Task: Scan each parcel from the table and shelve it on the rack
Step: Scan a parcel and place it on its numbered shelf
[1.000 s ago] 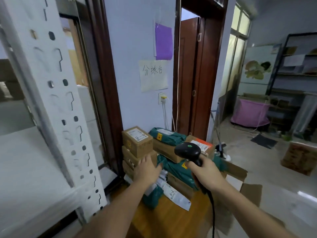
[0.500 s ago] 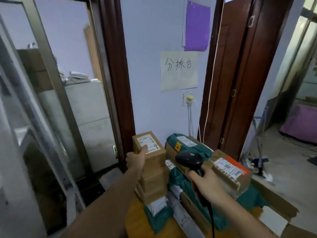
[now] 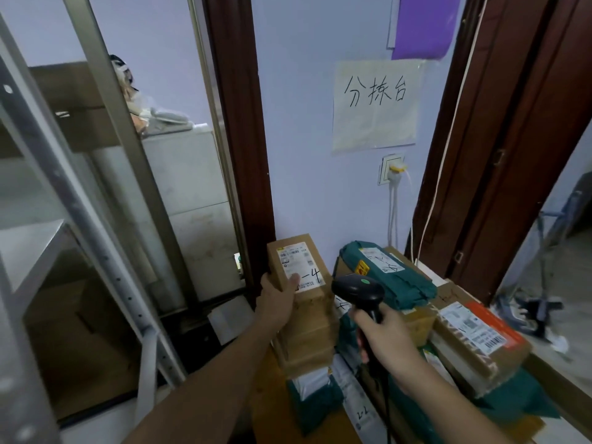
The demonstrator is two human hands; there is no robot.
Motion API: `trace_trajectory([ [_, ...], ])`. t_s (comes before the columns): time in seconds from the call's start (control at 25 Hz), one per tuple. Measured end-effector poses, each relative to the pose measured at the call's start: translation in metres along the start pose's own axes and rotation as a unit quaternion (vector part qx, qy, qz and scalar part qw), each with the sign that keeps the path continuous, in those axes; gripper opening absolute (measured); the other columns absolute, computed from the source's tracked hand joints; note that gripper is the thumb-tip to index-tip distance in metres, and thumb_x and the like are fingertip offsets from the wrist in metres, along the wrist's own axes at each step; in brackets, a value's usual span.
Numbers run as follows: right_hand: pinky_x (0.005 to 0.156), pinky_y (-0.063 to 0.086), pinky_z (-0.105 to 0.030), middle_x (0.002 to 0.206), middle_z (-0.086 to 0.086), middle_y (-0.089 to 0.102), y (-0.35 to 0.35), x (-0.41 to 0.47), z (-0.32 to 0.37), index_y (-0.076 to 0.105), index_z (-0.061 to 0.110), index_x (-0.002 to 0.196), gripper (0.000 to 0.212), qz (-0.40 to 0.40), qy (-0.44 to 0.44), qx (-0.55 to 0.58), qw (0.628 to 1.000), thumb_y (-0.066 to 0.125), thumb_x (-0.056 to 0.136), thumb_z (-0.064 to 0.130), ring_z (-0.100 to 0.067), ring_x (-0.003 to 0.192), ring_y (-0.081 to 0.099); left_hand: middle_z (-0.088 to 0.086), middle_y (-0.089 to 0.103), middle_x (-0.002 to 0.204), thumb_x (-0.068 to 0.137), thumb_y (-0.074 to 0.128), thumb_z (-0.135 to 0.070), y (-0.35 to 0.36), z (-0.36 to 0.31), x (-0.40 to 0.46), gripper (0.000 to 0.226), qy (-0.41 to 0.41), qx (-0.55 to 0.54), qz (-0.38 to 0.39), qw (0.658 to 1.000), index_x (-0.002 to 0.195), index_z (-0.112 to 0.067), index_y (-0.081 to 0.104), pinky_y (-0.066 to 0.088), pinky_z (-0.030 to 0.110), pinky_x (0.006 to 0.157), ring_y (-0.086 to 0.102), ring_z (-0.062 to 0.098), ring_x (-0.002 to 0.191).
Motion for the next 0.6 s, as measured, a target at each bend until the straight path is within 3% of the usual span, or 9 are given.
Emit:
trace_trajectory([
  [0.08,0.048,0.043,-0.033,0.055,-0.008,0.054,0.007,0.001,0.003,0.058,0.009,0.092,0.01,0.008,-0.012,0.008,1.0,0.063,0.094,0.018,-0.023,0.043,0.05,0.005,0.046,0.158,0.053,0.039,-0.11,0.001,0.003,-0.01,0.136,0.027,0.021,-0.002,0.999,0.162,-0.037,0.005,0.04,0.059,0.116,0.047,0.034,0.141],
  [0.24,0.045,0.044,-0.03,0.055,-0.009,0.052,0.017,-0.004,0.011,0.054,0.01,0.083,0.014,0.021,-0.052,-0.007,0.998,0.061,0.094,0.015,-0.021,0.043,0.051,0.003,0.052,0.154,0.058,0.039,-0.108,0.002,0.005,-0.026,0.128,0.066,0.027,0.003,0.997,0.16,-0.04,0.003,0.046,0.054,0.113,0.053,0.029,0.136],
  [0.44,0.048,0.045,-0.023,0.057,-0.009,0.051,0.024,-0.015,0.02,0.055,0.006,0.081,0.016,-0.004,-0.131,-0.062,0.99,0.062,0.094,0.013,-0.013,0.047,0.053,-0.006,0.049,0.153,0.086,0.054,-0.079,0.0,0.006,-0.04,0.099,0.138,0.04,0.02,0.989,0.16,-0.038,0.005,0.044,0.044,0.115,0.054,0.014,0.133],
  [0.6,0.052,0.044,-0.032,0.06,-0.01,0.052,0.023,-0.018,0.019,0.055,0.004,0.083,0.019,-0.012,-0.138,-0.075,0.988,0.063,0.093,0.018,-0.021,0.053,0.055,-0.016,0.049,0.144,0.083,0.056,-0.083,0.0,0.009,-0.047,0.079,0.152,0.043,0.004,0.987,0.145,-0.061,0.013,0.047,0.038,0.109,0.056,0.011,0.132],
])
Point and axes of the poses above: each hand's wrist, its own x-axis towards the middle knuckle, its own y-axis out of the palm, z = x × y, the point moved 4 cm from there along x, towards the middle knuckle
